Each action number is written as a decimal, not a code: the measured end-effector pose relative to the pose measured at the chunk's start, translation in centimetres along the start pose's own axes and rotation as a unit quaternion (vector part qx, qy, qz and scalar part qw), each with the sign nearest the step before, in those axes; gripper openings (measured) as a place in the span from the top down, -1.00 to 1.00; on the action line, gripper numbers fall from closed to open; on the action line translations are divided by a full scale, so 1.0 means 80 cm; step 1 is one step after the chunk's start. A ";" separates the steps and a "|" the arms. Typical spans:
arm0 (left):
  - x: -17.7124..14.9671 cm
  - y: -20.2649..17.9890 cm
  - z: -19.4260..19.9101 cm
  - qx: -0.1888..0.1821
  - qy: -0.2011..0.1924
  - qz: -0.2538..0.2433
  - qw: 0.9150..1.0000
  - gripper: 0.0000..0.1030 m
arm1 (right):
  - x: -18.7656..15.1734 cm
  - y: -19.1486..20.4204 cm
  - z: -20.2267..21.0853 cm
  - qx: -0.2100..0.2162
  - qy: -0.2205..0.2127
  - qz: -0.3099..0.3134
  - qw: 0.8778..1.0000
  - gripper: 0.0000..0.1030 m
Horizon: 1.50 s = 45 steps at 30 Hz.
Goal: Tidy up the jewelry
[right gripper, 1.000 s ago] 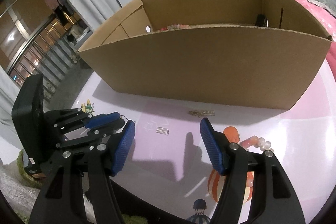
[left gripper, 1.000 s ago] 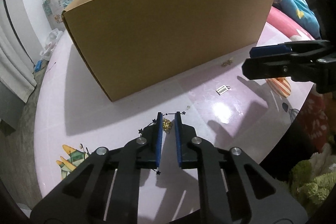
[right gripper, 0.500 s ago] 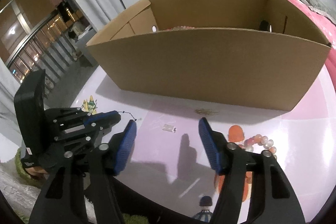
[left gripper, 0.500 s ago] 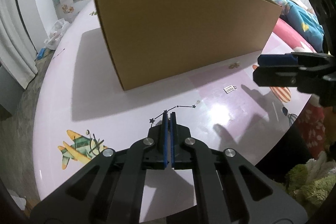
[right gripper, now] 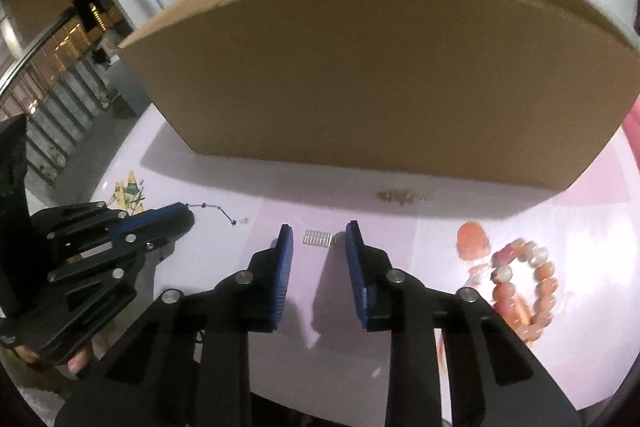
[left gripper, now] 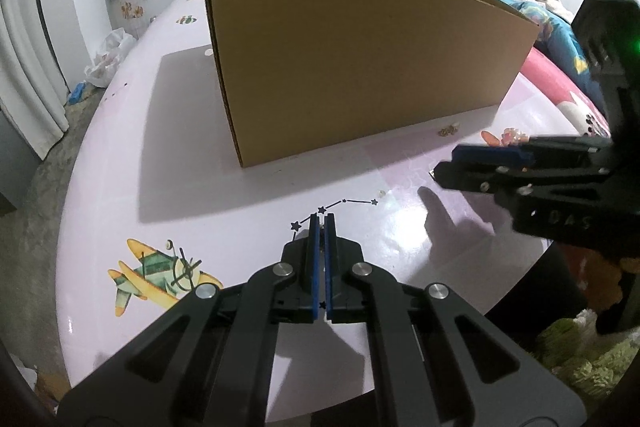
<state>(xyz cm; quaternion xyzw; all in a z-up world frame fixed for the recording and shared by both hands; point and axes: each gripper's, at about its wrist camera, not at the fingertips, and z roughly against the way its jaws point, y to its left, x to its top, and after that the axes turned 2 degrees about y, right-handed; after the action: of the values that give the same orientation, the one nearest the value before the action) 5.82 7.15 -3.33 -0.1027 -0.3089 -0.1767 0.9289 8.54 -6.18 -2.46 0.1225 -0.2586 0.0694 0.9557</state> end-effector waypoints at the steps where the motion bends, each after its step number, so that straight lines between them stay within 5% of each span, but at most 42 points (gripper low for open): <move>1: 0.000 0.001 0.000 -0.002 0.000 0.003 1.000 0.97 | -0.001 0.001 0.000 -0.007 -0.002 0.001 1.000 0.53; 12: 0.001 0.003 0.002 -0.004 0.000 0.007 1.000 0.97 | -0.003 0.026 -0.010 -0.041 -0.008 0.036 0.998 0.70; 27: 0.002 0.010 0.012 -0.017 -0.011 0.020 1.000 0.98 | -0.003 0.010 0.006 -0.006 -0.019 0.018 1.000 0.71; 36: 0.012 0.013 0.059 -0.018 -0.041 0.020 0.999 0.99 | -0.010 0.005 0.053 -0.007 -0.054 0.037 0.998 0.71; 45: 0.077 0.008 0.153 -0.060 -0.132 0.006 0.989 0.99 | 0.029 0.019 0.161 0.013 -0.150 0.097 0.984 0.71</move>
<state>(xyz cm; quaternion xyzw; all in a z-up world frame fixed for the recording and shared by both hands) 4.06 9.76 10.00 -0.1823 -0.4172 -0.1745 0.8731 4.07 -8.06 9.80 0.1183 -0.4089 0.1455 0.8931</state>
